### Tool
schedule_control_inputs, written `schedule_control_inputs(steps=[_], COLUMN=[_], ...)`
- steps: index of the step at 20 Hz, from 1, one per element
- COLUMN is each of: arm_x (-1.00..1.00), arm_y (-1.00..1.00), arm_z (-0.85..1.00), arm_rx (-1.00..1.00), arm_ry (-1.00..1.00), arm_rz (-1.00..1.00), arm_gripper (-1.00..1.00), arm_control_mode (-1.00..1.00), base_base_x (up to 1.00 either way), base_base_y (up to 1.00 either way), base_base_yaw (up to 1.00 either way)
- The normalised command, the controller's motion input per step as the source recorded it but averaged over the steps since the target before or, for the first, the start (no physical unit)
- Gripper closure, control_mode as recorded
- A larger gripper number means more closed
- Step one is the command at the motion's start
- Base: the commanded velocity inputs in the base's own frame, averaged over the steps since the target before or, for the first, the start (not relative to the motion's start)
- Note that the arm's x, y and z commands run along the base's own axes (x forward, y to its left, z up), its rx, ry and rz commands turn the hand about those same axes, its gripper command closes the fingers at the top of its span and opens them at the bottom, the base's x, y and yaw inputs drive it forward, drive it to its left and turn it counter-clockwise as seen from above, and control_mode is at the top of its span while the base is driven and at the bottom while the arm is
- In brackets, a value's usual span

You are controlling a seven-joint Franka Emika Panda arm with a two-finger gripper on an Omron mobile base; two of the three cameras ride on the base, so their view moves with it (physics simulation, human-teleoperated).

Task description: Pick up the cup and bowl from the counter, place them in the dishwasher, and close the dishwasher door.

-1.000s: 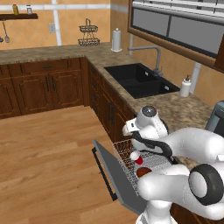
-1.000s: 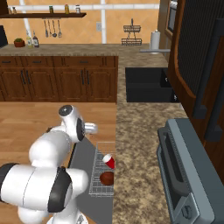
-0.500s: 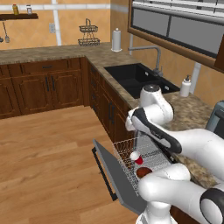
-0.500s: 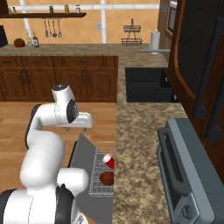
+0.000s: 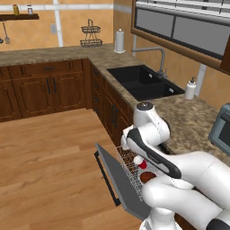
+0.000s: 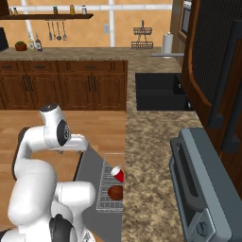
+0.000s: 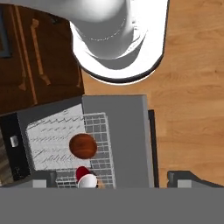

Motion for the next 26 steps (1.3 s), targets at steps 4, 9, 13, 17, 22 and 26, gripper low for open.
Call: schedule_control_inputs(steps=[4, 9, 13, 17, 22, 26], arm_x=[-0.14, -0.03, 0.0, 0.16, 0.32, 0.23], arm_y=[0.71, 0.71, 0.73, 0.51, 0.25, 0.09], arm_z=[-0.47, -0.27, -0.4, -0.41, -0.56, -0.62], arm_rx=[-0.09, -0.13, -0.16, -0.13, -0.11, -0.12], arm_ry=[0.0, 0.0, 0.0, 0.0, 0.0, 0.0], arm_rz=[0.0, 0.0, 0.0, 0.0, 0.0, 0.0], arm_gripper=[-1.0, -1.0, -1.0, -1.0, -1.0, -1.0], arm_control_mode=[-1.0, -1.0, -1.0, -1.0, -1.0, -1.0], base_base_x=[0.0, 0.0, 0.0, 0.0, 0.0, 0.0], base_base_y=[0.0, 0.0, 0.0, 0.0, 0.0, 0.0], base_base_yaw=[0.0, 0.0, 0.0, 0.0, 0.0, 0.0])
